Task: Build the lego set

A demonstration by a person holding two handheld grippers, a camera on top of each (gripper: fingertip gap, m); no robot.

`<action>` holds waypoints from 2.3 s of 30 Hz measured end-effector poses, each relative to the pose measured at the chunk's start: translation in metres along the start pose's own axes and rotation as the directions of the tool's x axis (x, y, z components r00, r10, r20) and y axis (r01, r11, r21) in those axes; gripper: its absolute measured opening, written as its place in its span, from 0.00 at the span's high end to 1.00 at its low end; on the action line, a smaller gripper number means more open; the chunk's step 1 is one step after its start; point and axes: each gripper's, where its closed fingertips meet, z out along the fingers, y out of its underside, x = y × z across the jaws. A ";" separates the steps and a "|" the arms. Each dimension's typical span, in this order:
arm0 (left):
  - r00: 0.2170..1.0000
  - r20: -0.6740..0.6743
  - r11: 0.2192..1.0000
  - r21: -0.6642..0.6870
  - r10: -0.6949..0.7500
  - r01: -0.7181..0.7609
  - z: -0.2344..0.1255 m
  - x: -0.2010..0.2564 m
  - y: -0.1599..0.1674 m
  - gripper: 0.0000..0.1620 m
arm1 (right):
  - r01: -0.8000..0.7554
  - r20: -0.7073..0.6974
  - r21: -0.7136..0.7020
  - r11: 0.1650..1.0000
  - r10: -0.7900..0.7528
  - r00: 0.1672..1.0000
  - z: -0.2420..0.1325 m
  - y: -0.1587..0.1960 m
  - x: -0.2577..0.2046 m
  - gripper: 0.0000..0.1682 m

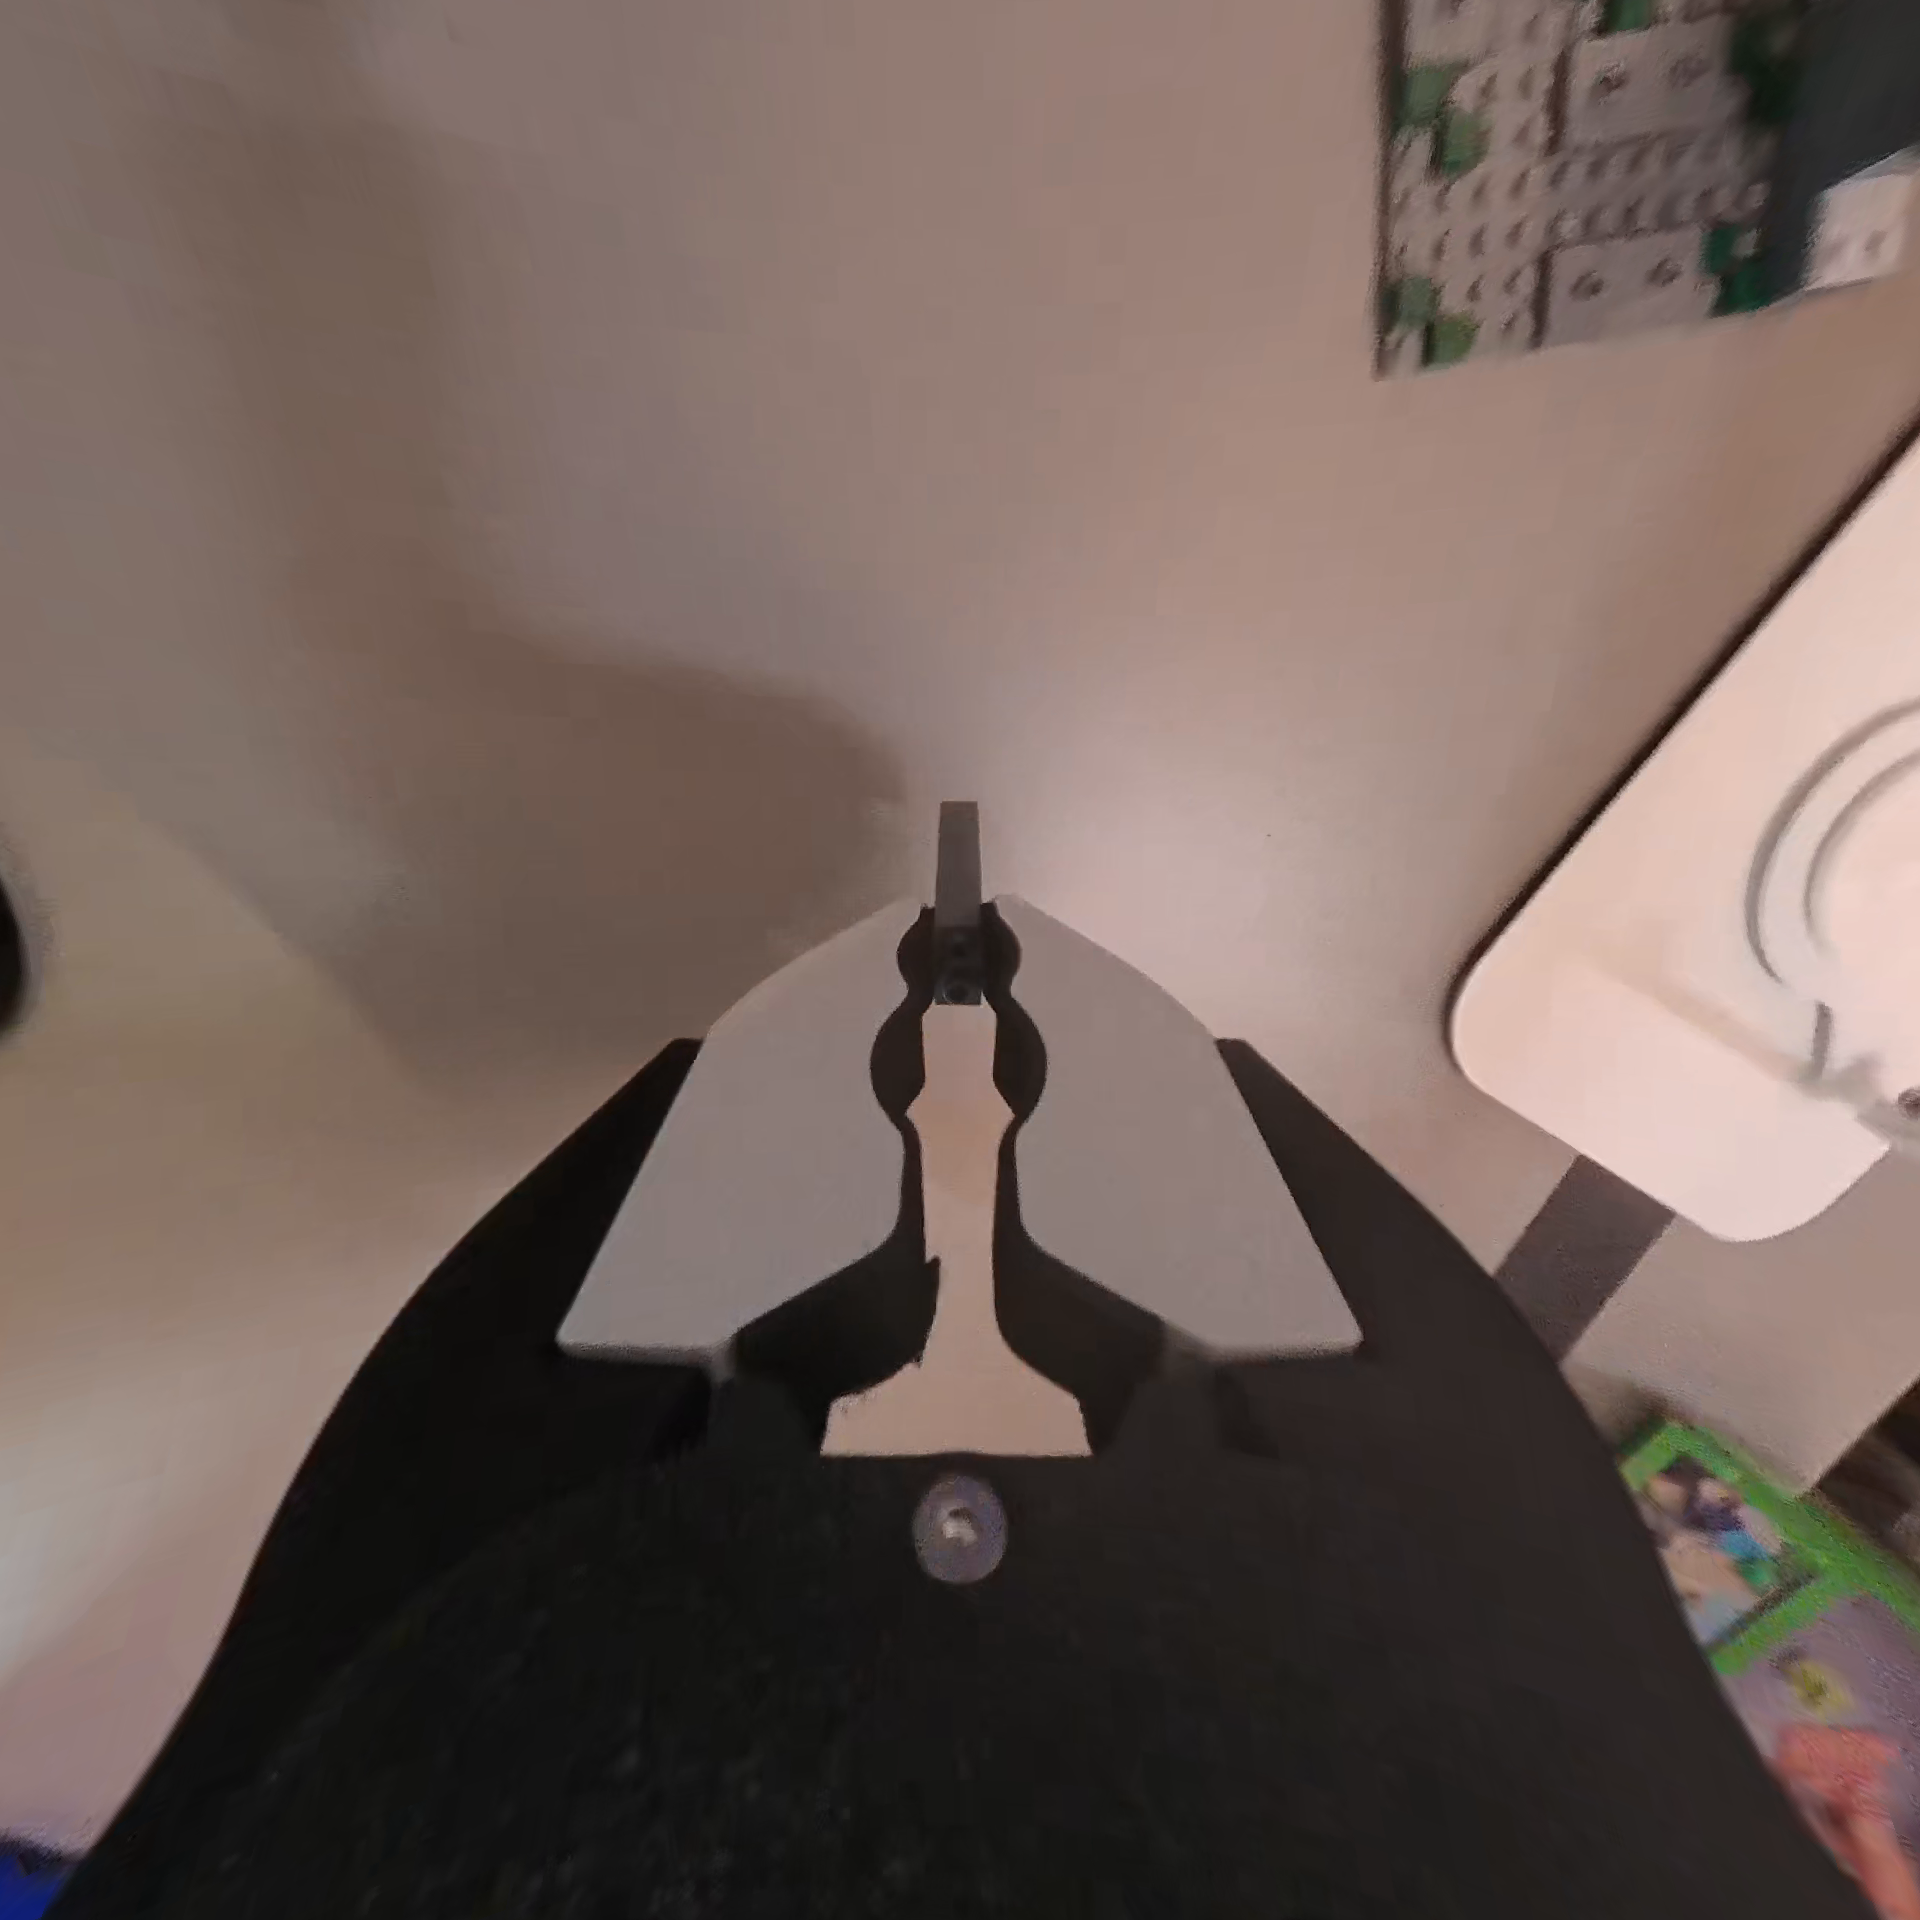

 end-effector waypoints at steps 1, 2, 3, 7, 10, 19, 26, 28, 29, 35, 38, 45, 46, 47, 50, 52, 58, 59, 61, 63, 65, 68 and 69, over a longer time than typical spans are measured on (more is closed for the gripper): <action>1.000 0.012 1.000 0.004 -0.001 0.001 -0.001 -0.001 -0.001 0.90 | -0.030 -0.039 0.027 0.999 0.031 0.999 -0.005 -0.007 -0.004 0.96; 1.000 0.026 1.000 0.008 -0.001 0.001 -0.002 -0.003 -0.001 0.90 | -0.041 -0.093 0.041 0.998 0.045 0.995 -0.010 -0.014 -0.007 0.96; 0.999 0.039 1.000 0.012 -0.002 0.002 -0.002 -0.005 -0.002 0.90 | -0.032 -0.158 0.050 0.998 0.039 0.987 -0.016 -0.020 -0.010 0.96; 0.997 0.078 0.999 0.035 -0.018 0.015 -0.005 -0.011 -0.005 0.90 | 0.093 -0.417 0.071 0.993 -0.055 0.907 -0.038 -0.057 -0.031 0.96; 0.995 0.096 0.999 0.044 -0.028 0.024 -0.006 -0.013 -0.006 0.90 | 0.223 -0.572 0.045 0.974 -0.158 0.805 -0.050 -0.089 -0.051 0.96; 0.989 0.143 0.998 0.057 -0.025 0.017 -0.004 -0.012 -0.007 0.90 | 0.291 -0.719 -0.103 0.951 -0.273 0.639 -0.040 -0.113 -0.069 0.96; 0.987 0.156 0.997 0.068 -0.032 0.021 -0.005 -0.012 -0.008 0.90 | 0.284 -0.733 -0.168 0.944 -0.312 0.605 -0.034 -0.113 -0.066 0.96; 0.986 0.163 0.997 0.069 -0.035 0.024 -0.005 -0.013 -0.008 0.90 | 0.279 -0.736 -0.170 0.945 -0.310 0.602 -0.033 -0.114 -0.065 0.96; 0.986 0.165 0.997 0.070 -0.036 0.024 -0.005 -0.013 -0.008 0.90 | 0.277 -0.735 -0.168 0.946 -0.308 0.604 -0.032 -0.115 -0.065 0.96; 0.983 0.179 0.997 0.075 -0.039 0.026 -0.007 -0.016 -0.009 0.90 | 0.272 -0.741 -0.167 0.948 -0.303 0.599 -0.030 -0.118 -0.062 0.96; 0.982 0.182 0.997 0.077 -0.045 0.031 -0.008 -0.017 -0.009 0.90 | 0.268 -0.745 -0.160 0.950 -0.295 0.599 -0.030 -0.119 -0.061 0.96; 0.983 0.177 0.996 0.078 -0.054 0.040 -0.008 -0.017 -0.009 0.90 | 0.272 -0.753 -0.138 0.953 -0.279 0.596 -0.028 -0.121 -0.060 0.96; 0.983 0.175 0.996 0.078 -0.054 0.041 -0.008 -0.017 -0.009 0.90 | 0.273 -0.753 -0.132 0.953 -0.275 0.597 -0.029 -0.121 -0.060 0.96; 0.984 0.173 0.996 0.078 -0.053 0.040 -0.008 -0.016 -0.009 0.90 | 0.274 -0.754 -0.127 0.953 -0.272 0.598 -0.029 -0.121 -0.060 0.96; 0.986 0.161 0.996 0.083 -0.040 0.027 -0.009 -0.014 -0.011 0.90 | 0.285 -0.758 -0.120 0.951 -0.273 0.593 -0.030 -0.122 -0.061 0.96; 0.988 0.152 0.996 0.083 -0.038 0.025 -0.009 -0.012 -0.011 0.90 | 0.290 -0.758 -0.114 0.950 -0.272 0.593 -0.031 -0.123 -0.062 0.96; 0.993 0.109 0.993 0.113 -0.040 0.028 -0.011 -0.006 -0.016 0.90 | 0.306 -0.770 -0.074 0.949 -0.249 0.587 -0.036 -0.126 -0.065 0.96; 0.994 0.106 0.992 0.121 -0.039 0.026 -0.011 -0.005 -0.018 0.90 | 0.309 -0.775 -0.067 0.949 -0.244 0.583 -0.037 -0.126 -0.065 0.96; 0.994 0.107 0.991 0.130 -0.036 0.022 -0.011 -0.005 -0.019 0.90 | 0.312 -0.784 -0.071 0.948 -0.246 0.569 -0.039 -0.127 -0.065 0.96; 0.994 0.100 0.989 0.143 -0.049 0.035 -0.011 -0.005 -0.021 0.90 | 0.316 -0.793 -0.078 0.946 -0.251 0.556 -0.040 -0.129 -0.065 0.96; 0.994 0.090 0.985 0.164 -0.059 0.044 -0.012 -0.004 -0.024 0.90 | 0.322 -0.804 -0.078 0.944 -0.251 0.540 -0.043 -0.131 -0.064 0.95; 0.995 0.074 0.979 0.201 -0.061 0.045 -0.014 -0.002 -0.030 0.90 | 0.329 -0.819 -0.078 0.941 -0.249 0.517 -0.050 -0.135 -0.063 0.95; 0.996 0.070 0.976 0.211 -0.060 0.044 -0.015 -0.001 -0.032 0.90 | 0.331 -0.822 -0.076 0.941 -0.247 0.513 -0.052 -0.137 -0.062 0.95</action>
